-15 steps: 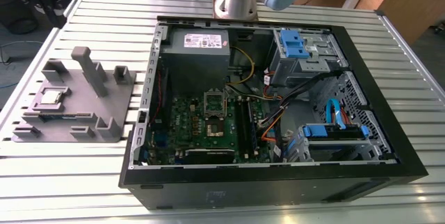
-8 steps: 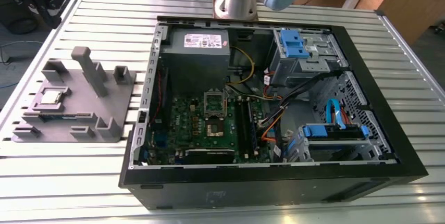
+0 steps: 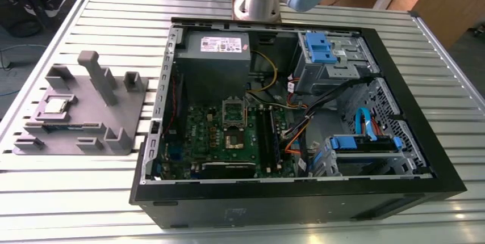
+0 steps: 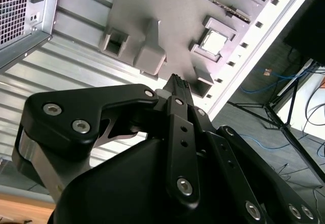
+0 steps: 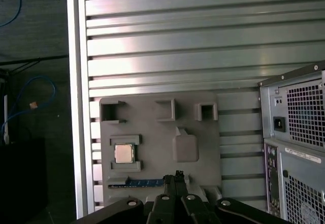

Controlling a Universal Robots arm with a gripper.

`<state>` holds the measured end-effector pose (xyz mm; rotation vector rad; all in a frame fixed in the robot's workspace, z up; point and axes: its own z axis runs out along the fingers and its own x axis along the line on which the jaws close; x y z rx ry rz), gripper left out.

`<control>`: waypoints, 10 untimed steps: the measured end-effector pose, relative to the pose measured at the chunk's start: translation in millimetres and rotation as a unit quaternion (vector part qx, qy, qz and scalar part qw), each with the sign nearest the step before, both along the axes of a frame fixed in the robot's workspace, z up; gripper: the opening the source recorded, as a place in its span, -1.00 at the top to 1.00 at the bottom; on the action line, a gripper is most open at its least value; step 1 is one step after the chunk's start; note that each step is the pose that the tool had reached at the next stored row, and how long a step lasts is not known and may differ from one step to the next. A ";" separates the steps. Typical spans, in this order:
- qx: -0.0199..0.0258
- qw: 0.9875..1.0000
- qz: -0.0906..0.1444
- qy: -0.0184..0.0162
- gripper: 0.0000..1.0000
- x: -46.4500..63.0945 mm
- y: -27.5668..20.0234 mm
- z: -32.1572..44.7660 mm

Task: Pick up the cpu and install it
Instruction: 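Reach for the cpu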

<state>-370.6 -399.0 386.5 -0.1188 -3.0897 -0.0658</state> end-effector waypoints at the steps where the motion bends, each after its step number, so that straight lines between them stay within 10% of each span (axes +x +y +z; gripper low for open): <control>1: 0.000 1.000 0.000 -0.001 0.79 -1.0 0.0 0.0; 10: 0.000 1.000 0.000 -0.001 0.79 -1.8 0.0 -0.1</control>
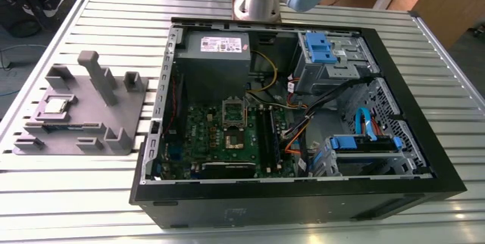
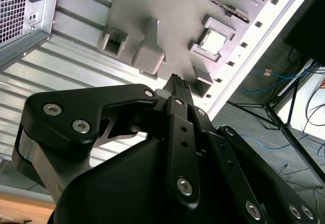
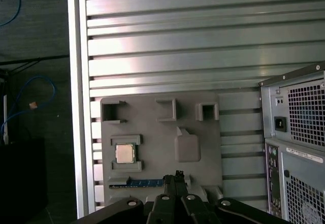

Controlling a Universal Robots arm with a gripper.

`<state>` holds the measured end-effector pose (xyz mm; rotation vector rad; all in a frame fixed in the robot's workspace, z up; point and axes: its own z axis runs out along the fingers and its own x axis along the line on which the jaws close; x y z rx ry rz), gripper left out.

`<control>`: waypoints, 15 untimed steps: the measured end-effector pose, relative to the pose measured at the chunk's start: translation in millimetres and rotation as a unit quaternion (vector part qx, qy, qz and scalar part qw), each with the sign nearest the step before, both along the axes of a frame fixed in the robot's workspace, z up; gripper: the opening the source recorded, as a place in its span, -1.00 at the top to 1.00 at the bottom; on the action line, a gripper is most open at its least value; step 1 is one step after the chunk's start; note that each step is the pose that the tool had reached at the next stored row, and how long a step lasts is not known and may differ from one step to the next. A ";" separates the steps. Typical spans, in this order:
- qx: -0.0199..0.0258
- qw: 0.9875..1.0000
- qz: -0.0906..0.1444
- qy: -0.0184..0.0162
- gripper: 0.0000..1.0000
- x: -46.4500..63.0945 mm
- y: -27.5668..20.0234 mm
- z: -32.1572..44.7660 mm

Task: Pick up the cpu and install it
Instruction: 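Reach for the cpu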

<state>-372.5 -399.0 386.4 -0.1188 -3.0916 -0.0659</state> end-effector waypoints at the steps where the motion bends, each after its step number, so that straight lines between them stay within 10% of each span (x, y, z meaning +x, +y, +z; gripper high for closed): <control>1: 0.000 1.000 0.000 0.000 0.79 0.0 0.0 -0.2; 15: 0.000 1.000 0.000 -0.001 0.79 -4.4 -2.0 -9.9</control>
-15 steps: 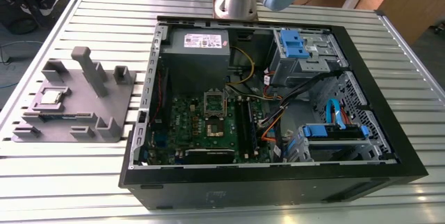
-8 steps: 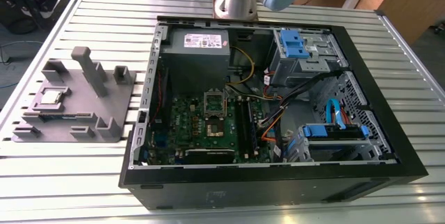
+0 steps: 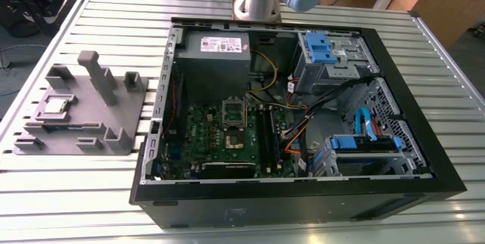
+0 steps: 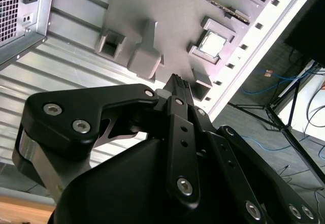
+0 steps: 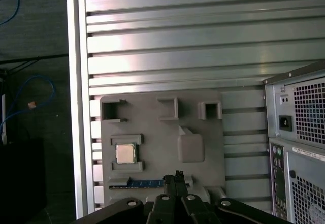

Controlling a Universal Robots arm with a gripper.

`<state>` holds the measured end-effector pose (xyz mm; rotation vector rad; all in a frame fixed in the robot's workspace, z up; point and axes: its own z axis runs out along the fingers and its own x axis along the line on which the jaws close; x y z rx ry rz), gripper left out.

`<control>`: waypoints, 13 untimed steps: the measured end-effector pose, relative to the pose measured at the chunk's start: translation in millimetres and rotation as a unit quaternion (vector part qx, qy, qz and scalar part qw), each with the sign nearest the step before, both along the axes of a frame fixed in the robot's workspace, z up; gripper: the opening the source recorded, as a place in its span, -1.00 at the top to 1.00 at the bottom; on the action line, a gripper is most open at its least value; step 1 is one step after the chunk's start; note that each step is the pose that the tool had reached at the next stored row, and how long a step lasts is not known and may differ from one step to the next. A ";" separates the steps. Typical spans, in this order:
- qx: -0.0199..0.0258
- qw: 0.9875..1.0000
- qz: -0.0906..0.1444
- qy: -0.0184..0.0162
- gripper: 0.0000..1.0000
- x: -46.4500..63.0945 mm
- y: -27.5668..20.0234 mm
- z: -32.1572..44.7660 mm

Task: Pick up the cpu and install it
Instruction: 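Reach for the cpu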

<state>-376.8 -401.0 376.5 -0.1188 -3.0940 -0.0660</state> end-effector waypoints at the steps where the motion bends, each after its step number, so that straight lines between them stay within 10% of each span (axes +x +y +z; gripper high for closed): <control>1: 0.000 1.000 0.000 0.000 0.79 -0.8 0.1 -0.3; 13: 0.000 1.000 0.000 -0.006 0.79 -14.5 -1.7 -10.7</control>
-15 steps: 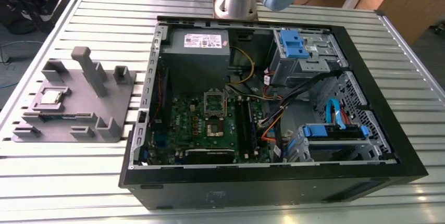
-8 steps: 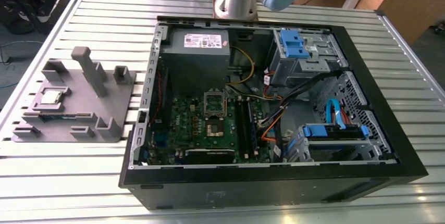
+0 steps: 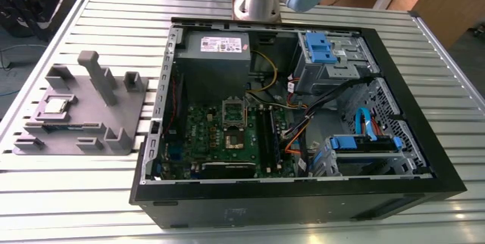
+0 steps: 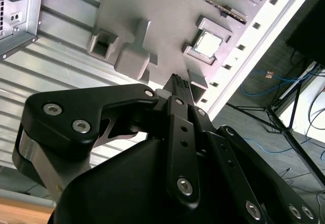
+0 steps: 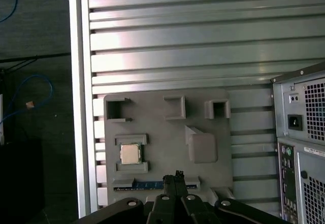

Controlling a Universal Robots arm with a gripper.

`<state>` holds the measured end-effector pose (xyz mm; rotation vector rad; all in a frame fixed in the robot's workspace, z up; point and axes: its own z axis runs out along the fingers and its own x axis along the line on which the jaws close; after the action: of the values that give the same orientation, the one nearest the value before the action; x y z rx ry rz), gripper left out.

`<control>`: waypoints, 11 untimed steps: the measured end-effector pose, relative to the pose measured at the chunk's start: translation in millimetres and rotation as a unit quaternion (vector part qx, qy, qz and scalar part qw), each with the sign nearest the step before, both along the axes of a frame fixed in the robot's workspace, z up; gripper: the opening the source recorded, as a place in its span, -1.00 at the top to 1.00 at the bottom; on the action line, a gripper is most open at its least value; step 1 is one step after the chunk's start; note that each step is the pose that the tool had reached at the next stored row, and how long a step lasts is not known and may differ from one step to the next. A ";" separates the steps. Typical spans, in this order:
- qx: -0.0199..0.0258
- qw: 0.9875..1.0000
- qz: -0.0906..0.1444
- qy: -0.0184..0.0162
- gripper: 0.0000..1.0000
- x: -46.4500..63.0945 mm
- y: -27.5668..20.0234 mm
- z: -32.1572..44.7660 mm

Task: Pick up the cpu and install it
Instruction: 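Reach for the cpu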

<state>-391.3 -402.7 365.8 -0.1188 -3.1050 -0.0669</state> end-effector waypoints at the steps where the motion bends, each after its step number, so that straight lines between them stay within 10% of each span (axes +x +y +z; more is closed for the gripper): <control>1: 0.000 1.000 0.000 0.000 0.79 -0.1 -0.6 -1.8; 11: 0.000 1.000 0.000 0.000 0.79 -2.6 -3.9 -15.9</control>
<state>-394.0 -406.6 349.9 -0.1189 -3.1054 -0.0667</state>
